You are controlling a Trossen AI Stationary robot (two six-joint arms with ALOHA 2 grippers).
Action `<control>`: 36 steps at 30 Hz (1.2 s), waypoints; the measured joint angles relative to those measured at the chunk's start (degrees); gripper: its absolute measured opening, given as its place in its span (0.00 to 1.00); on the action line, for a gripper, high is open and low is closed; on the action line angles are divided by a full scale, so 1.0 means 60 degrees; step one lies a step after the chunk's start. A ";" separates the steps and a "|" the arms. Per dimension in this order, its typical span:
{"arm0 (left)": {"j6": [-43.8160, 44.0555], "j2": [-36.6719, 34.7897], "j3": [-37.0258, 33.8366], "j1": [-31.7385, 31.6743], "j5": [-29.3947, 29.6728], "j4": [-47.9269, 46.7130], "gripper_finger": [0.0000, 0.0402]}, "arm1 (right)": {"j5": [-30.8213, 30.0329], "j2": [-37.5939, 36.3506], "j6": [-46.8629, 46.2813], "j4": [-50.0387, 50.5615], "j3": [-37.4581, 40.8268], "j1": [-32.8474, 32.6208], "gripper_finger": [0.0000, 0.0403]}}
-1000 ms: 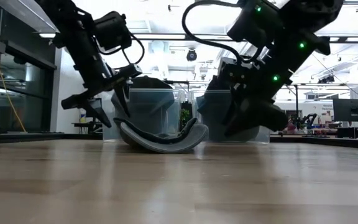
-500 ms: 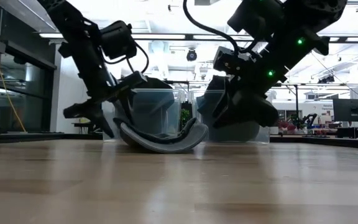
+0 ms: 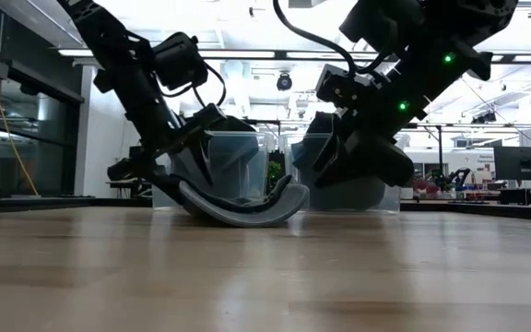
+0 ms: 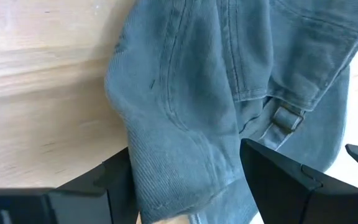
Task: Pick & Place hat
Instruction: Put the gray cap into the left transparent bin
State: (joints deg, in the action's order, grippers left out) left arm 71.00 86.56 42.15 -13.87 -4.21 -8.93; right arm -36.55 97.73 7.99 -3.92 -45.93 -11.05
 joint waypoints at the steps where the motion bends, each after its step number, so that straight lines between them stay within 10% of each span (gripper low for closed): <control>1: 0.0000 0.0000 0.0000 0.0000 -0.0015 0.0001 0.62 | 0.0002 0.0000 0.0000 -0.0004 0.0000 0.0000 0.48; 8: -0.0003 0.0000 0.0000 0.0000 -0.0284 0.0059 0.55 | 0.0006 0.0000 0.0000 -0.0004 -0.0004 0.0000 0.48; 21: -0.0733 -0.0004 0.0000 0.0000 -0.0251 0.0026 0.04 | 0.0013 0.0000 0.0000 -0.0004 -0.0004 0.0000 0.48; 36: -0.2068 -0.0007 0.0109 0.0004 -0.0351 -0.0079 0.02 | 0.0020 0.0000 0.0178 -0.0004 -0.0011 0.0000 0.48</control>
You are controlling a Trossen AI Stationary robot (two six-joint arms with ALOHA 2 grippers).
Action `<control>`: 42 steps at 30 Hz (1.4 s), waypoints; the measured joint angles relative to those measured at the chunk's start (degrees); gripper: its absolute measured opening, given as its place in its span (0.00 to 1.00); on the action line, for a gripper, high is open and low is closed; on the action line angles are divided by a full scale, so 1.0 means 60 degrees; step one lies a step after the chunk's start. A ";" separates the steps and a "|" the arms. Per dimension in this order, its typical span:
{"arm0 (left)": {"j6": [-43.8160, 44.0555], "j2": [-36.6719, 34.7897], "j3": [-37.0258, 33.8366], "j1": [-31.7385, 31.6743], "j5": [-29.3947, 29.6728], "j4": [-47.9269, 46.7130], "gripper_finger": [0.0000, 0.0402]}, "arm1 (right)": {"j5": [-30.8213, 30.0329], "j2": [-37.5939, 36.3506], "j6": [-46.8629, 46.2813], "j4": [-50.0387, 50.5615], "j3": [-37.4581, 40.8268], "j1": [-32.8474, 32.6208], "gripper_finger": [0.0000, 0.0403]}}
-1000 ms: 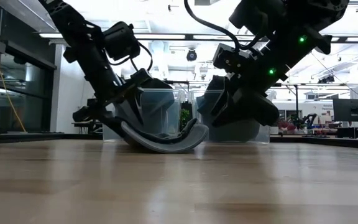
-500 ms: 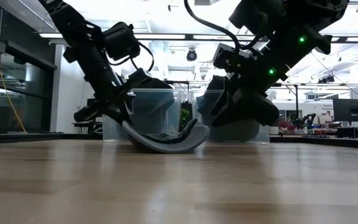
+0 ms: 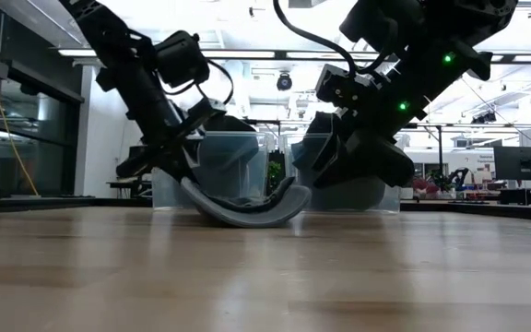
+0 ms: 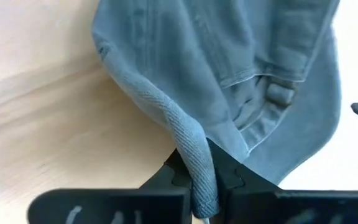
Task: Pick & Place hat
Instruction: Put the gray cap into the left transparent bin
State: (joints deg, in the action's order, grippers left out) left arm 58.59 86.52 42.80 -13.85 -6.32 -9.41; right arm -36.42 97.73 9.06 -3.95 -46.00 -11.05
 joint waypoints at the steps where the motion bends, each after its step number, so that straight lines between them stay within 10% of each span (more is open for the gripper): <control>1: -0.0064 0.0000 0.0073 0.0005 -0.0054 0.0003 0.02 | -0.0003 0.0000 0.0000 0.0000 0.0000 0.0000 0.48; 19: -0.1870 0.0000 0.3415 0.1449 0.2290 -0.5225 0.01 | 0.0225 -0.1784 0.0197 -0.0046 -0.0004 -0.0481 0.48; 30: -0.2702 0.0000 0.4853 0.2961 0.3959 -0.6127 0.01 | 0.2954 -0.3206 0.0874 -0.0749 -0.0007 0.0100 0.48; 42: -0.3409 0.0000 0.5769 0.4006 0.5561 -0.6556 0.01 | 0.3002 -0.3870 0.1258 -0.0903 -0.0007 0.1065 0.48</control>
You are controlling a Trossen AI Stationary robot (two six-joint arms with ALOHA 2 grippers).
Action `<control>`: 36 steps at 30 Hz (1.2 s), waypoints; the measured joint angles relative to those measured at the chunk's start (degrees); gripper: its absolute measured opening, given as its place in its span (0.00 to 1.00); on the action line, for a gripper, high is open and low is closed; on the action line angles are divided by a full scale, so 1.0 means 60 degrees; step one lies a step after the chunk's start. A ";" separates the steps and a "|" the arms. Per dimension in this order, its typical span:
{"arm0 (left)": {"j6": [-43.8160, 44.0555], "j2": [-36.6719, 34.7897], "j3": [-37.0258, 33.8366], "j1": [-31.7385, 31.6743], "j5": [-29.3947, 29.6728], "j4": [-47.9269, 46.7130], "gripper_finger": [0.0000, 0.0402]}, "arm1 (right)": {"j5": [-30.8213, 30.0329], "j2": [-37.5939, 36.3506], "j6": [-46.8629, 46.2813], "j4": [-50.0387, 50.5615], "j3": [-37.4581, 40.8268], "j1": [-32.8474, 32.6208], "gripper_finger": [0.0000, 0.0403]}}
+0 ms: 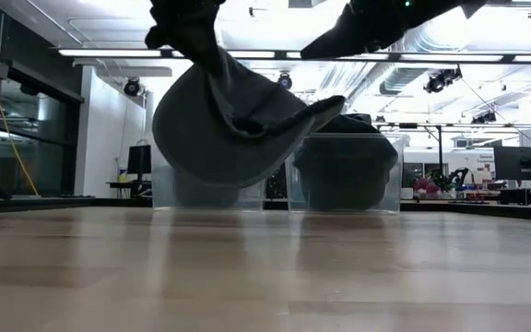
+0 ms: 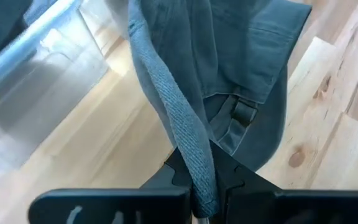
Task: Pick & Place hat
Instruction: Put the gray cap into the left transparent bin
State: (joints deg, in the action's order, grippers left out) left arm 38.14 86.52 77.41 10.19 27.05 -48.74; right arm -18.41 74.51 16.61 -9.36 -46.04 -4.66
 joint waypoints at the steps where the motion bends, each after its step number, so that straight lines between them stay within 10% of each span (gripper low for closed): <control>1: -0.0069 0.0000 0.0006 0.0047 0.0111 -0.0002 0.01 | 0.0157 -0.0002 0.0023 -0.0093 0.0000 0.0129 0.48; 21: -0.1145 0.0000 0.0006 0.0194 0.1108 -0.0109 0.01 | 0.5514 0.0083 -0.1016 -0.0438 0.0000 0.3501 0.48; 36: -0.1717 0.0000 0.0006 0.0191 0.1178 0.0179 0.01 | 0.6587 0.1443 -0.1139 -0.1088 -0.0456 0.4167 0.48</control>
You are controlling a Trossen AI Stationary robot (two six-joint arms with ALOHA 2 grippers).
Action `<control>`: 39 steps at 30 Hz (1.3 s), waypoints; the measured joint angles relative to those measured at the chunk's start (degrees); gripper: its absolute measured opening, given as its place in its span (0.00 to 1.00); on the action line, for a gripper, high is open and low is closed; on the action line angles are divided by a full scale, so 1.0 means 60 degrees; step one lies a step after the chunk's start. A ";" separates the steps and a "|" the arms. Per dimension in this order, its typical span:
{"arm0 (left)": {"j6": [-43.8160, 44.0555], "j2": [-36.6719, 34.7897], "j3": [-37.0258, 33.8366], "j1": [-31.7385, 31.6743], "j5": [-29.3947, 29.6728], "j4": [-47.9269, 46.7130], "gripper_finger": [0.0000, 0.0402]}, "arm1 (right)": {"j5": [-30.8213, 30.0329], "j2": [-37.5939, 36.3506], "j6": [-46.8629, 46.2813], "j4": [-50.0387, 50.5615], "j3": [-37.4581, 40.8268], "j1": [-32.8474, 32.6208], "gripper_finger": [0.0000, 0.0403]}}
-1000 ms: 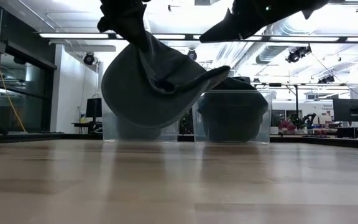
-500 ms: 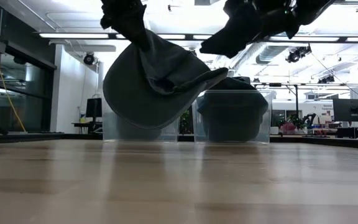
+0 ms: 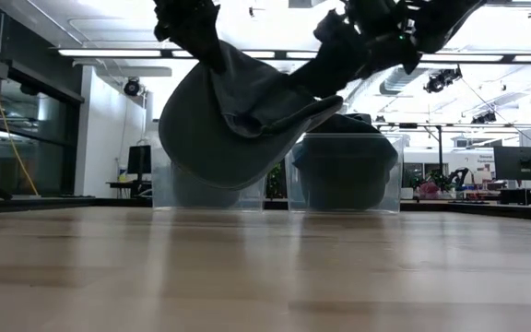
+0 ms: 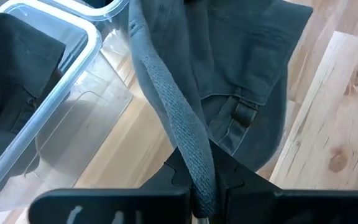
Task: Pick & Place hat
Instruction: Put the gray cap into the left transparent bin
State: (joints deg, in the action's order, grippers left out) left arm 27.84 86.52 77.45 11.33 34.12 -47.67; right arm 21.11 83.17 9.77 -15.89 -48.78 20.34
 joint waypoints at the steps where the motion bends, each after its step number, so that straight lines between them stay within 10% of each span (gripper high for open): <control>1: -0.0075 0.0000 0.0000 0.0000 -0.0001 0.0018 0.01 | 0.0126 0.0115 -0.0080 -0.0012 -0.0115 -0.0028 0.49; 13: -0.0440 0.0000 -0.0002 -0.0014 0.0274 0.0214 0.01 | 0.0828 0.0985 -0.0023 0.0095 -0.0659 -0.0350 0.44; 23: -0.0351 0.0000 -0.0004 -0.0011 0.0228 0.0241 0.02 | 0.0910 0.0959 0.0281 0.0032 -0.0670 -0.0354 0.04; 39: -0.1061 0.0000 -0.0004 -0.0011 -0.0016 0.0233 0.25 | 0.0682 0.0945 0.0158 0.0108 -0.0670 -0.0354 0.01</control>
State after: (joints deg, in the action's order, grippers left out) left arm 21.47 86.52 77.43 11.27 34.02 -46.27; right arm 25.20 88.84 10.72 -15.24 -52.80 18.22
